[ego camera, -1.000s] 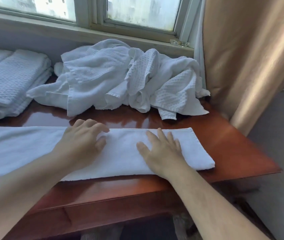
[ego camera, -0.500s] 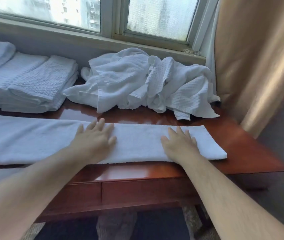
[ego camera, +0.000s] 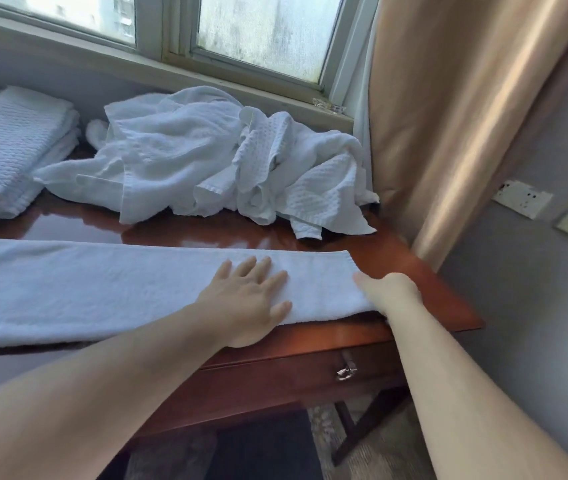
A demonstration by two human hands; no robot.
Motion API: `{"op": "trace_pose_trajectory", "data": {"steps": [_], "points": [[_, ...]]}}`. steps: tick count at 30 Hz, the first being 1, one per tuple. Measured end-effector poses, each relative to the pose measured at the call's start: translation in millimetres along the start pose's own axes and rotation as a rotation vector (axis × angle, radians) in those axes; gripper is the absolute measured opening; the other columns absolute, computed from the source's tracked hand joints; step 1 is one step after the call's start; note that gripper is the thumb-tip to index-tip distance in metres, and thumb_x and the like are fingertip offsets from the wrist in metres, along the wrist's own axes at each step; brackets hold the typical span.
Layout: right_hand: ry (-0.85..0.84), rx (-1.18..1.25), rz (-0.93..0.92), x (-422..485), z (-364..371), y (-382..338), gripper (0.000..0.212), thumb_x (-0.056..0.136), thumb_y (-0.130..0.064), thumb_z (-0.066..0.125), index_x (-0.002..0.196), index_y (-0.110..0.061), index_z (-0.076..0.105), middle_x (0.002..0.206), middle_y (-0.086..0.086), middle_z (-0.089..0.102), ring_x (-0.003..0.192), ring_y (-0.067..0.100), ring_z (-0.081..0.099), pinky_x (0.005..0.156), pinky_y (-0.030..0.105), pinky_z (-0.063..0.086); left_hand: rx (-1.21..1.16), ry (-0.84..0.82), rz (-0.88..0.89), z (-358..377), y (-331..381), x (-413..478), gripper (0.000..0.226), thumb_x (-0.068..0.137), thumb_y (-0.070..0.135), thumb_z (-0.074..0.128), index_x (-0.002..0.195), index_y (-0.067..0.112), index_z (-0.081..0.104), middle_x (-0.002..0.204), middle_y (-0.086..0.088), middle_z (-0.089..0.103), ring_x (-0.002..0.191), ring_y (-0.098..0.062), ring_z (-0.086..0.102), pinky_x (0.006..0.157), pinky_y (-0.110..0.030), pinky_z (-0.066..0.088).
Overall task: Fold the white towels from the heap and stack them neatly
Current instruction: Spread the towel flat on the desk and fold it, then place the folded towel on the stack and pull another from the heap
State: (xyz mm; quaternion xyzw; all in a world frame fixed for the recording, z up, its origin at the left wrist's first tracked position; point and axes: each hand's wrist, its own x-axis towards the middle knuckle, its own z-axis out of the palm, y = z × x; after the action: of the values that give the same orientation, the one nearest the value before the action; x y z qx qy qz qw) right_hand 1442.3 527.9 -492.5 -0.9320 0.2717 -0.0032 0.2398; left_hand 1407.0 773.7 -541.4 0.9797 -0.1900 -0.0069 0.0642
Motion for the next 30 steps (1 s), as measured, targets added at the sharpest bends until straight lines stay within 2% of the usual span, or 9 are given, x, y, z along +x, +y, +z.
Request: {"op": "trace_pose_trajectory", "data": {"steps": [5, 9, 13, 15, 17, 19, 24, 27, 30], "points": [[-0.261, 0.038, 0.075, 5.8, -12.6, -10.1, 0.047, 0.085, -0.051, 0.068, 0.110, -0.012, 0.058, 0.086, 0.006, 0.054, 0.071, 0.022, 0.053, 0.058, 0.030, 0.042, -0.068, 0.026, 0.015, -0.8, -5.9, -5.7, 0.067, 0.097, 0.064, 0.011, 0.158, 0.036, 0.006, 0.168, -0.001, -0.006, 0.154, -0.020, -0.009, 0.123, -0.047, -0.005], [-0.242, 0.360, -0.101, -6.2, -9.5, -22.6, 0.019, 0.087, -0.022, 0.068, 0.099, -0.008, 0.064, 0.100, 0.010, 0.069, 0.084, 0.025, 0.066, 0.072, 0.036, 0.055, -0.222, 0.081, 0.030, -8.6, -10.4, -11.0, 0.056, 0.102, 0.056, 0.022, 0.154, 0.035, 0.027, 0.166, 0.002, 0.015, 0.152, -0.019, 0.007, 0.123, -0.042, 0.005], [-0.212, 0.626, -0.458, -54.5, -13.6, -60.9, 0.007, 0.077, -0.013, 0.071, 0.080, -0.010, 0.066, 0.081, 0.011, 0.071, 0.074, 0.021, 0.065, 0.066, 0.038, 0.050, -1.063, 0.220, -0.191, -39.9, -24.9, -11.1, 0.039, 0.097, 0.046, 0.045, 0.114, 0.020, 0.067, 0.113, 0.003, 0.066, 0.107, -0.018, 0.058, 0.098, -0.041, 0.048], [-0.178, 0.561, -0.611, -89.4, -6.3, -84.1, 0.010, 0.072, -0.022, 0.075, 0.078, -0.018, 0.067, 0.074, 0.002, 0.073, 0.068, 0.012, 0.065, 0.064, 0.032, 0.053, -1.488, 0.192, -0.452, -62.2, -45.8, -14.6, 0.055, 0.095, 0.055, 0.046, 0.111, 0.008, 0.070, 0.094, -0.004, 0.072, 0.081, -0.021, 0.066, 0.070, -0.032, 0.053], [-0.113, 0.407, -0.772, -125.6, 11.3, -103.9, 0.013, 0.073, -0.027, 0.077, 0.075, -0.024, 0.064, 0.069, -0.007, 0.068, 0.063, 0.004, 0.061, 0.059, 0.019, 0.048, -1.693, 0.045, -0.554, -80.7, -77.3, -25.5, 0.074, 0.094, 0.068, 0.039, 0.107, 0.002, 0.069, 0.089, -0.012, 0.072, 0.071, -0.025, 0.069, 0.060, -0.028, 0.050], [-0.080, 0.319, -0.896, -158.7, 35.3, -118.8, 0.018, 0.076, -0.026, 0.076, 0.072, -0.025, 0.059, 0.069, -0.008, 0.064, 0.067, 0.005, 0.058, 0.055, 0.014, 0.040, -1.688, -0.047, -0.546, -91.4, -107.8, -42.5, 0.070, 0.089, 0.071, 0.048, 0.107, 0.005, 0.065, 0.091, -0.013, 0.068, 0.073, -0.026, 0.067, 0.065, -0.030, 0.052], [-0.159, 0.306, -1.041, -199.5, 79.8, -136.1, 0.018, 0.079, -0.022, 0.075, 0.075, -0.026, 0.058, 0.064, -0.008, 0.060, 0.070, 0.002, 0.058, 0.055, 0.014, 0.042, -1.146, -0.082, -0.584, -91.4, -149.6, -78.0, 0.022, 0.093, 0.016, 0.066, 0.106, -0.001, 0.068, 0.089, -0.014, 0.067, 0.077, -0.023, 0.068, 0.070, -0.031, 0.058], [-0.441, 0.306, -1.082, -205.8, 86.2, -150.3, 0.017, 0.074, -0.042, 0.077, 0.081, -0.032, 0.066, 0.071, -0.011, 0.068, 0.065, 0.001, 0.064, 0.055, 0.014, 0.047, -1.105, -0.014, -0.568, -96.5, -176.8, -95.3, 0.010, 0.094, 0.017, 0.069, 0.099, 0.010, 0.074, 0.082, -0.004, 0.072, 0.067, -0.014, 0.069, 0.064, -0.027, 0.057], [-0.643, 0.331, -1.113, -200.2, 86.5, -169.7, 0.036, 0.075, -0.066, 0.067, 0.084, -0.032, 0.073, 0.081, -0.016, 0.073, 0.078, 0.001, 0.068, 0.071, 0.021, 0.051, -1.084, 0.086, -0.594, -106.0, -210.5, -110.5, 0.009, 0.093, 0.023, 0.071, 0.098, 0.018, 0.077, 0.093, -0.005, 0.077, 0.085, -0.020, 0.073, 0.082, -0.037, 0.060]]}}
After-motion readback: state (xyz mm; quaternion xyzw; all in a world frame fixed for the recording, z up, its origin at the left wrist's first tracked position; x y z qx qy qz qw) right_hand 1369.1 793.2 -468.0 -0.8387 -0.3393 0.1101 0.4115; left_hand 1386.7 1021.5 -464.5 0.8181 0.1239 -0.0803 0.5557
